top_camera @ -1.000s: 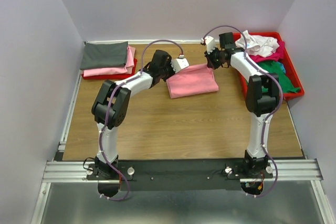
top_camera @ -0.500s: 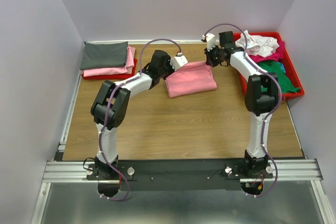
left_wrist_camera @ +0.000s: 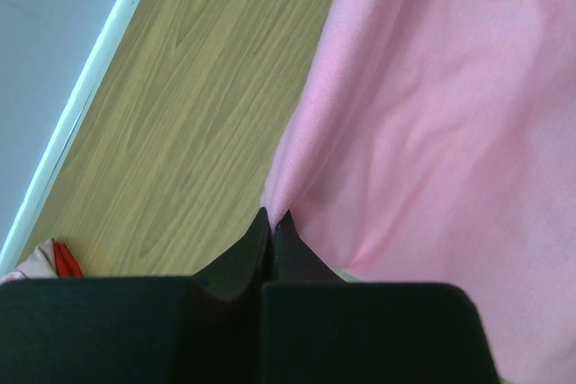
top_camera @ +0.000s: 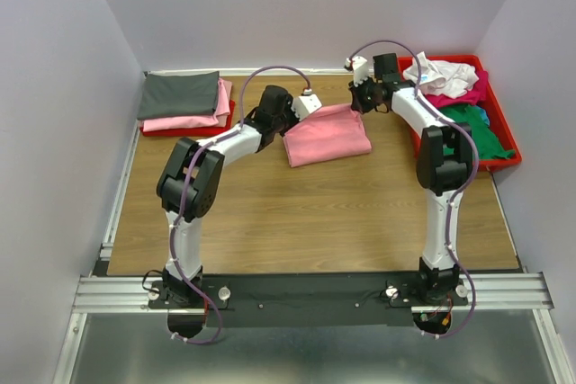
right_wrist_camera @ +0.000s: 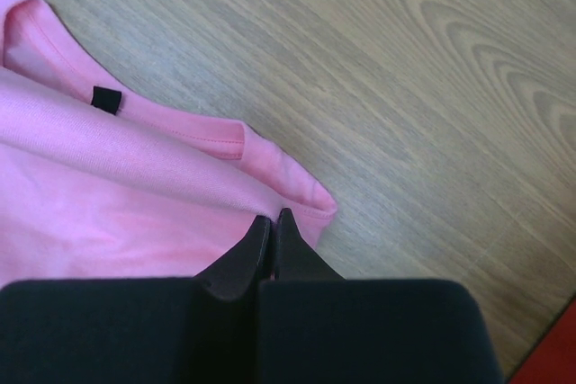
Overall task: Fold and stack the t-shirts
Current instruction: Fold the tshirt, then neatly place the folded tshirt to the corner
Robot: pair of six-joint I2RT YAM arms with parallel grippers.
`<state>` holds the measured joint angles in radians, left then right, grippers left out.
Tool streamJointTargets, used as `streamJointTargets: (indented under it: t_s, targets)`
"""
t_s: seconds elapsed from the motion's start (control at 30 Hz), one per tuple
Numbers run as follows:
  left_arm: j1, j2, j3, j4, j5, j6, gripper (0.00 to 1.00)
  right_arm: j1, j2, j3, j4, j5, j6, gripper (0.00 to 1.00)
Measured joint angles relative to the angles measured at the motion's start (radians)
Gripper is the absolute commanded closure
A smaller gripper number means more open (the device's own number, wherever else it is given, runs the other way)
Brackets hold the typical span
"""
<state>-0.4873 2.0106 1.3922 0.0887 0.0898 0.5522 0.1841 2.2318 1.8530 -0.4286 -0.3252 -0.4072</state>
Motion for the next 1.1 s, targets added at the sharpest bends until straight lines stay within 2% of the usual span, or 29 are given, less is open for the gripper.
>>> streamJointTargets:
  t_s: [0.03,0.07,0.1,0.17,0.2,0.23,0.27,0.3,0.33,0.37,0.4,0.47,0.57,0.67,0.77,0.87,0.97,1.1]
  targets:
    - [0.000,0.004,0.006,-0.001,-0.004,-0.002,1.00,0.000,0.001,0.005,0.000,0.000,0.001,0.98]
    - [0.000,0.008,0.011,-0.001,-0.008,-0.003,0.92,0.000,0.002,0.008,0.001,0.001,0.004,0.98]
    - [0.000,0.014,0.019,-0.005,-0.015,-0.008,0.74,0.000,0.002,0.012,0.002,0.003,0.007,0.98]
    - [0.000,0.034,0.050,-0.022,-0.044,-0.034,0.64,0.000,0.003,0.019,0.001,0.008,0.014,0.93]
    - [0.000,0.048,0.074,-0.030,-0.056,-0.043,0.28,0.000,0.007,0.029,0.003,0.018,0.019,0.86]
    - [0.000,0.067,0.105,-0.036,-0.073,-0.064,0.14,0.000,0.009,0.032,0.006,0.024,0.024,0.73]
    - [0.002,0.087,0.142,-0.047,-0.091,-0.083,0.07,0.000,0.014,0.040,0.009,0.037,0.031,0.45]
    - [0.003,0.097,0.159,-0.052,-0.099,-0.093,0.07,0.000,0.019,0.045,0.015,0.051,0.039,0.35]
    - [0.004,0.109,0.192,-0.067,-0.122,-0.126,0.06,0.000,0.022,0.048,0.021,0.077,0.061,0.21]
    - [0.004,0.114,0.209,-0.072,-0.135,-0.136,0.06,0.000,0.023,0.049,0.024,0.085,0.064,0.15]
    - [0.006,0.115,0.232,-0.080,-0.169,-0.161,0.06,0.000,0.023,0.049,0.031,0.105,0.076,0.00]
    - [0.006,0.108,0.255,-0.079,-0.231,-0.205,0.02,0.000,0.023,0.049,0.049,0.140,0.106,0.00]
    - [0.014,0.054,0.237,-0.080,-0.327,-0.272,0.02,0.000,0.018,0.042,0.077,0.181,0.133,0.00]
    - [0.045,-0.058,0.174,-0.080,-0.344,-0.373,0.02,0.000,-0.007,0.012,0.100,0.193,0.157,0.00]
    - [0.125,-0.205,0.078,-0.074,-0.196,-0.507,0.03,-0.009,-0.089,-0.079,0.111,0.166,0.172,0.00]
    - [0.202,-0.291,-0.011,-0.043,-0.014,-0.650,0.07,-0.021,-0.224,-0.226,0.122,0.069,0.170,0.00]
    - [0.221,-0.306,-0.136,0.013,0.138,-0.788,0.08,-0.034,-0.368,-0.348,0.117,-0.020,0.168,0.00]
    - [0.180,-0.217,-0.245,0.040,0.290,-0.944,0.07,-0.047,-0.552,-0.495,0.134,-0.122,0.161,0.00]
